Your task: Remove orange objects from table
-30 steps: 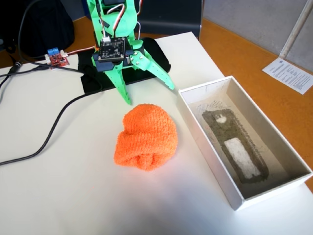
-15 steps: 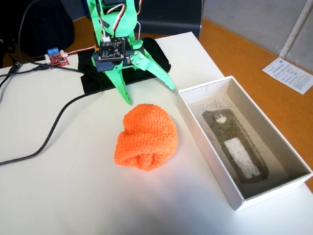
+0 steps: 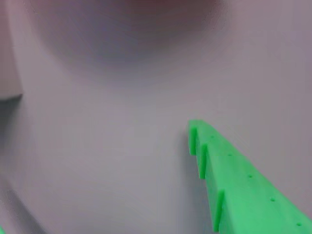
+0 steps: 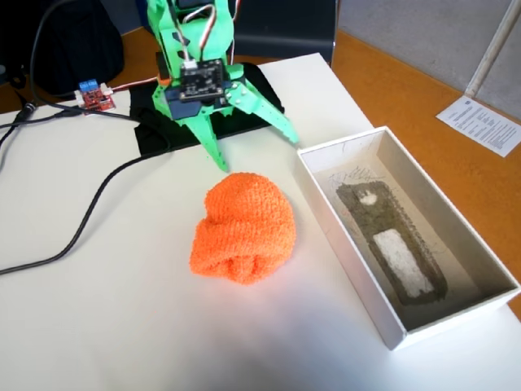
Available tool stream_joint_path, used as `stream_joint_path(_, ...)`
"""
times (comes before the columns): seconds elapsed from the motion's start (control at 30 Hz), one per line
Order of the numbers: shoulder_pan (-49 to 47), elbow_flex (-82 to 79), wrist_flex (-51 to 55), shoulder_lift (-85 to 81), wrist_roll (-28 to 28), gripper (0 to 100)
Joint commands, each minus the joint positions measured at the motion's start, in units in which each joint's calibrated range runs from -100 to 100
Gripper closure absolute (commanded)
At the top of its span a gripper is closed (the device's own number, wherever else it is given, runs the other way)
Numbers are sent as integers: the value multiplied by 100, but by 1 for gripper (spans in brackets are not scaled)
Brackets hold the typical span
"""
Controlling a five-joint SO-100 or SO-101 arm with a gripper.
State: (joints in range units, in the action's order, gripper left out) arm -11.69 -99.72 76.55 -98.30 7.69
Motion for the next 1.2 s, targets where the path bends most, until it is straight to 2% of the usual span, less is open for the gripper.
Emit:
stream_joint_path(0.0, 48, 369, -168, 418, -957, 54)
stream_joint_path(0.07, 137, 912, -509, 770, -1099, 54)
stream_joint_path(0.17, 71, 2278, -1149, 1861, -962, 54)
stream_joint_path(0.23, -40, 4584, -1198, 3506, -537, 54)
stream_joint_path(0.37, 285, 8480, -476, 6175, 801, 54)
stream_joint_path(0.47, 536, 10282, 877, 7636, 1260, 54)
stream_joint_path(0.57, 795, 10098, 1388, 8341, 1495, 54)
stream_joint_path(0.77, 1224, 8877, 1494, 8937, 1695, 54)
stream_joint_path(0.97, 1512, 8237, 1396, 9264, 2071, 54)
stream_joint_path(1.17, 1549, 8005, 853, 9574, 1983, 54)
